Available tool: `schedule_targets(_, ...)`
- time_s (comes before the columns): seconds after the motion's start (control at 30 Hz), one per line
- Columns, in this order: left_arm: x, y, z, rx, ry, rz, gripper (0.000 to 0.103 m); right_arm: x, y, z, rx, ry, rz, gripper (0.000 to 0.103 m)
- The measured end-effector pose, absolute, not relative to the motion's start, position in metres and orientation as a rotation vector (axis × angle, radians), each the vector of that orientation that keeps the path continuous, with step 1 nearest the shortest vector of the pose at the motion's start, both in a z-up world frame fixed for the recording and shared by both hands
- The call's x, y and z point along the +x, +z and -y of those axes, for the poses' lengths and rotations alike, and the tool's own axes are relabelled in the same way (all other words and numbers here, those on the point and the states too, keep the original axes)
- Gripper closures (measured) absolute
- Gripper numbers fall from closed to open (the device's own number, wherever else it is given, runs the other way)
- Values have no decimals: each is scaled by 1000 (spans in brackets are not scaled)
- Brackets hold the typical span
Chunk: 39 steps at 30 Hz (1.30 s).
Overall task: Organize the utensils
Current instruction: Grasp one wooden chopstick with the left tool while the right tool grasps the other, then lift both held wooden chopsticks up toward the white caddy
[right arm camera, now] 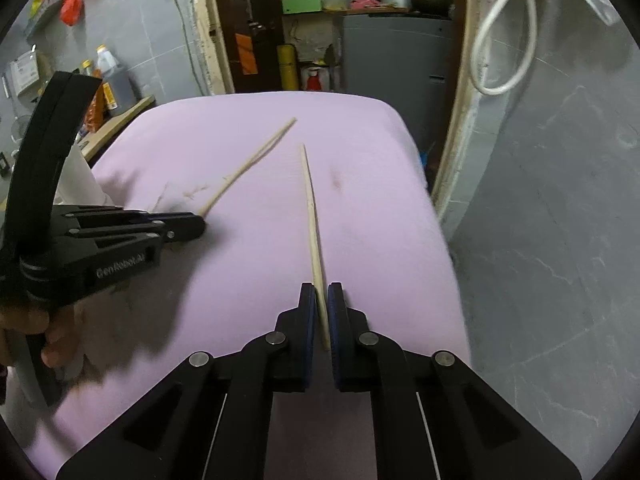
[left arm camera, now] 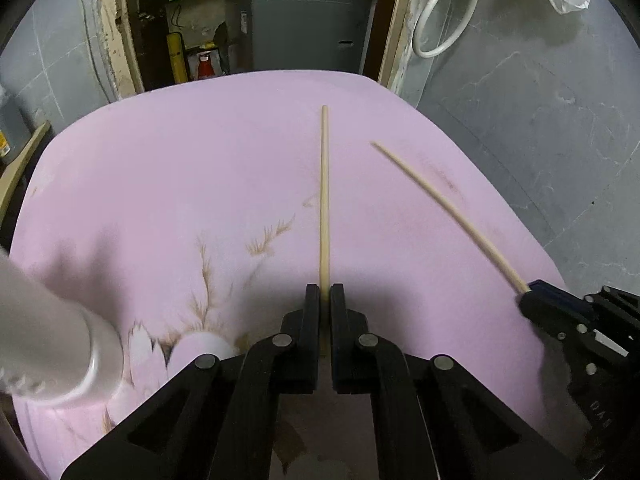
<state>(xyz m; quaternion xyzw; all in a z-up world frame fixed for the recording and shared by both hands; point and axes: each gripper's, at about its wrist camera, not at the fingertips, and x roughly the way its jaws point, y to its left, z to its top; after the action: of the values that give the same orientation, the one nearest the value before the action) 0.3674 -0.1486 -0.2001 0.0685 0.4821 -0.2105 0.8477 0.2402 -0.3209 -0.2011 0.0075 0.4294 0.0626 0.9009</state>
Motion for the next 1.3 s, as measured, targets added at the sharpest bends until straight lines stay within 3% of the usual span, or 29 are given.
schedule_targets(0.47,274,-193,100,1,-422,-1066,100,223,-201,326,26,199,-942,93)
schedule_targets(0.53,276,-192,100,-8,-430,-1072,94,233,-201,324,7,212,-937,88)
schedule_targets(0.57,278,-190,101,-9,-433,-1072,91,240,-201,323,4,221,-933,81)
schedule_targets(0.63,284,-187,103,-16,-446,-1056,75,254,-202,320,10,247,-938,77)
schedule_targets(0.7,293,-187,109,5,-456,-1042,71,271,-204,318,13,274,-947,77)
schedule_targets(1.23,368,-197,149,176,-467,-1143,71,342,-215,298,-33,348,-1045,88)
schedule_targets(1.27,371,-197,151,186,-461,-1154,72,344,-214,297,-39,324,-1055,95)
schedule_targets(1.3,372,-197,154,203,-446,-1162,81,345,-214,299,-31,309,-1060,96)
